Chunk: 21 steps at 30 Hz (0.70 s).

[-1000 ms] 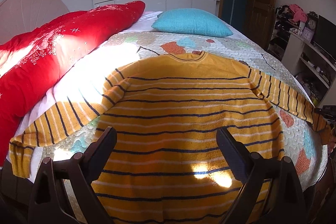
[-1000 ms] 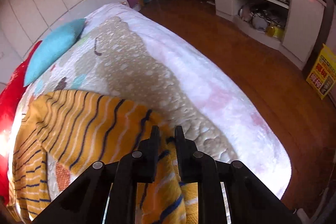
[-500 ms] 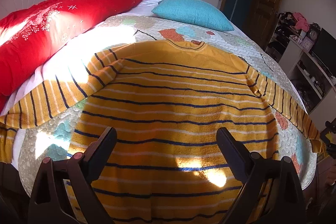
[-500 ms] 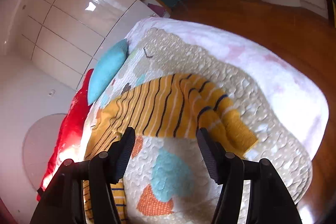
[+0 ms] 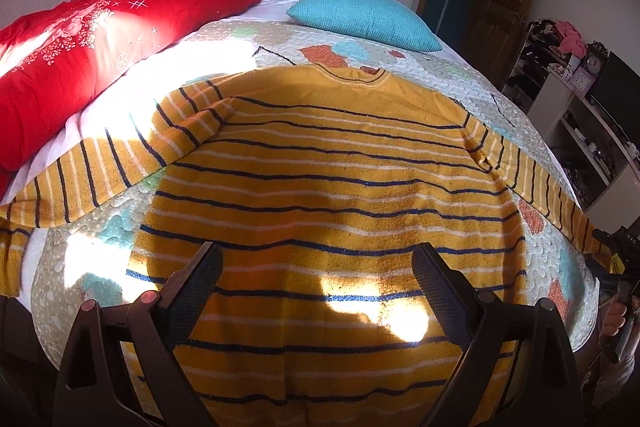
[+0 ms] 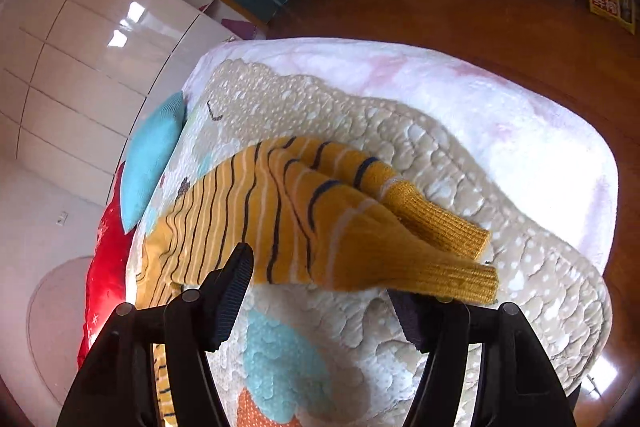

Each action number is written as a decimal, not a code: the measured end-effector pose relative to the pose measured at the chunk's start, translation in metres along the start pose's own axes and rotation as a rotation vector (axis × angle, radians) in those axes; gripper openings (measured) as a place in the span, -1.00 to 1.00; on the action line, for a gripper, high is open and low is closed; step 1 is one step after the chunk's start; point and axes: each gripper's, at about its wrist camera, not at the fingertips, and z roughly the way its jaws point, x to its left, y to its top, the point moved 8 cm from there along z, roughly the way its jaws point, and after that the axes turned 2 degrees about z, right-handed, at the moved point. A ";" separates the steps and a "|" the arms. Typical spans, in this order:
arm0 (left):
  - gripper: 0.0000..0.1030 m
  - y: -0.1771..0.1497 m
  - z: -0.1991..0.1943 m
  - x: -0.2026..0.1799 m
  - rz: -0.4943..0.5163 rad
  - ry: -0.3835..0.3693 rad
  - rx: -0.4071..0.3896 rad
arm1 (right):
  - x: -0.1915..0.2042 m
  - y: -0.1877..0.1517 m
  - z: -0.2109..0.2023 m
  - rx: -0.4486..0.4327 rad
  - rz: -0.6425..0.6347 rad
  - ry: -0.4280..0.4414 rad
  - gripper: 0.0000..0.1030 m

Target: Fold small clothes

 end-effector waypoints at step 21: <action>0.84 -0.023 -0.026 0.087 -0.200 0.015 -0.047 | 0.304 -0.078 0.058 0.080 -0.648 0.138 -0.85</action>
